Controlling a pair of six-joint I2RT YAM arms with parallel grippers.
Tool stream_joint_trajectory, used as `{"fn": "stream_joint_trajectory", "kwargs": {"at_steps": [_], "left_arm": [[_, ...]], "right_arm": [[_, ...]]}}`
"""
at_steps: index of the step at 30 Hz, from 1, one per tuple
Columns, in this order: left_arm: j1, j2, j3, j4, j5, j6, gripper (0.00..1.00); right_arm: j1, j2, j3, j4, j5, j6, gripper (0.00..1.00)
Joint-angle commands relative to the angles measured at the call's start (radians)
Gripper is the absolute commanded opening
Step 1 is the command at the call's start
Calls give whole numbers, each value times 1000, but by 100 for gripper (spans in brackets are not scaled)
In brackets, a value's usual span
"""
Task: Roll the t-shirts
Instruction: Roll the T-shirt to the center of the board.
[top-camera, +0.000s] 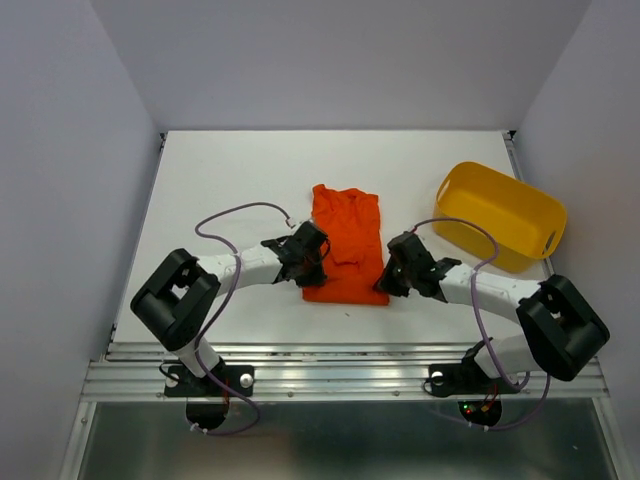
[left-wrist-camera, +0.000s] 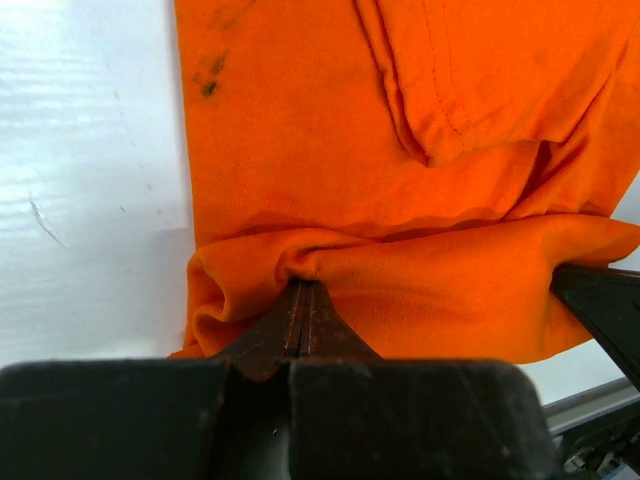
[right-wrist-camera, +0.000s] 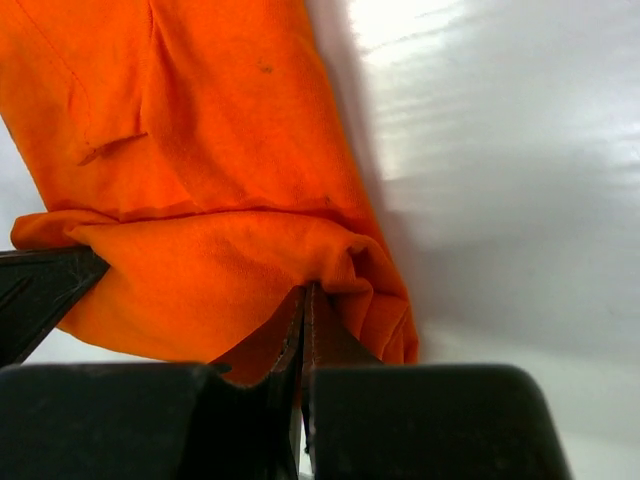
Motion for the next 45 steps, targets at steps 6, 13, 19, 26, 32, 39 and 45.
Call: {"fn": "stream_joint_trajectory", "kwargs": {"at_steps": [6,13,19,26,32,39,45], "left_arm": [[-28,-149,-2,-132,-87,-55,0],[-43,-283,14,-187,-83,-75,0],[-107,-227,-3,-51,45,-114,0],[-112,-116,-37,69,29,-125,0],[-109,-4,-46,95,11,-104,0],[-107,-59,-20,37,-45,-70,0],[-80,-222,17,-81,-126,-29,0]], "right_arm": [[5,-97,36,-176,67,-27,1],[34,-124,154,-201,55,-60,1],[127,-16,230,-136,43,-28,1],[137,112,182,-58,58,26,1],[137,215,157,-42,70,26,1],[137,127,172,-99,110,3,1],[137,-59,200,-242,228,-30,7]]}}
